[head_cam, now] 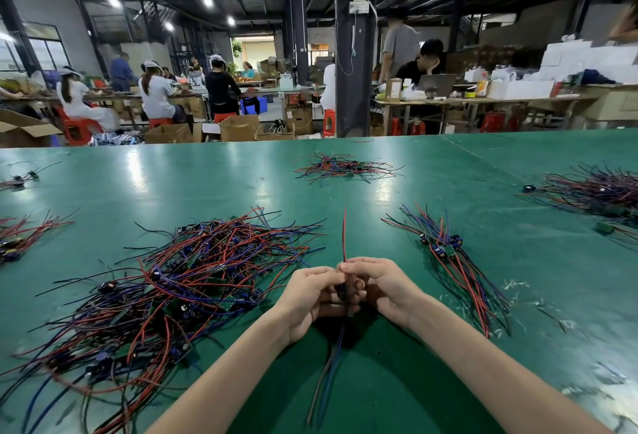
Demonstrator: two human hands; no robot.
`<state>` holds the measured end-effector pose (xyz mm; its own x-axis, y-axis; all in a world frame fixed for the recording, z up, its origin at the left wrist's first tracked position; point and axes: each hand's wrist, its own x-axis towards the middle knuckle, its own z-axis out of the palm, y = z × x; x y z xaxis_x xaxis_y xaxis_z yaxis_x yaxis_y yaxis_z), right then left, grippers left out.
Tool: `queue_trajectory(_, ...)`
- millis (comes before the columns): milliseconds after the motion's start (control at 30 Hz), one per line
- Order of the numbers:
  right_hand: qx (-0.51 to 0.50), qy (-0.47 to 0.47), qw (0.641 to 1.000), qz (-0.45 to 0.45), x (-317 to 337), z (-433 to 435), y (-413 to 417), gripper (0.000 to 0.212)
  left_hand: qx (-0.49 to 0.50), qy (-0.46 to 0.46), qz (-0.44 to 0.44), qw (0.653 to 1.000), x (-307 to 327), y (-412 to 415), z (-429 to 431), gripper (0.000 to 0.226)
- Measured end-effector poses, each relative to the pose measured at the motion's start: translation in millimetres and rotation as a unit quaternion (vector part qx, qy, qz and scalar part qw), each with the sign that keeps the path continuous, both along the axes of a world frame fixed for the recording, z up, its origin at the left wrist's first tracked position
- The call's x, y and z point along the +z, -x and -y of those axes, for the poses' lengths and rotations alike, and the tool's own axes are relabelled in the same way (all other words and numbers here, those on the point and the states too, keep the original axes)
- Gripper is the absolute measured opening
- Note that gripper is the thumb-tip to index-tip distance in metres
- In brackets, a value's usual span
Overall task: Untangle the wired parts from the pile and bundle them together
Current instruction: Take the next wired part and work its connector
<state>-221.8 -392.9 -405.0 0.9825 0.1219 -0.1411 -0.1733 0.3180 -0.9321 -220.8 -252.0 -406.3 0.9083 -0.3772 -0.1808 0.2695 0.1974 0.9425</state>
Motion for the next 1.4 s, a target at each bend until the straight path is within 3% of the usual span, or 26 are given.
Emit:
queue_trajectory(300,0.008,-0.009,1.0,0.005,-1.4,1.2,-2.1,0.009,0.014,-0.012,-0.004,1.0,0.7,-1.2,3.9,0.013)
queue_trajectory(533,-0.014,0.05,0.998,0.039,-5.2,2.4,-5.3,0.014,0.012,-0.04,0.017,0.999,2.4,0.9,6.1,0.014)
queue_trajectory(867,-0.123,0.148,0.976,0.105,-7.9,1.8,-13.5,0.021,0.025,-0.078,0.031,0.996,-0.2,-0.8,8.9,0.027)
queue_trajectory(1067,-0.199,0.201,0.955,0.087,-8.8,12.9,-29.5,0.024,-0.008,-0.075,0.026,0.997,2.4,1.9,9.3,0.027)
queue_trajectory(1400,-0.3,0.217,0.924,0.1,-9.6,48.1,-42.4,0.02,-0.063,-0.063,0.025,0.996,8.1,12.9,17.8,0.03)
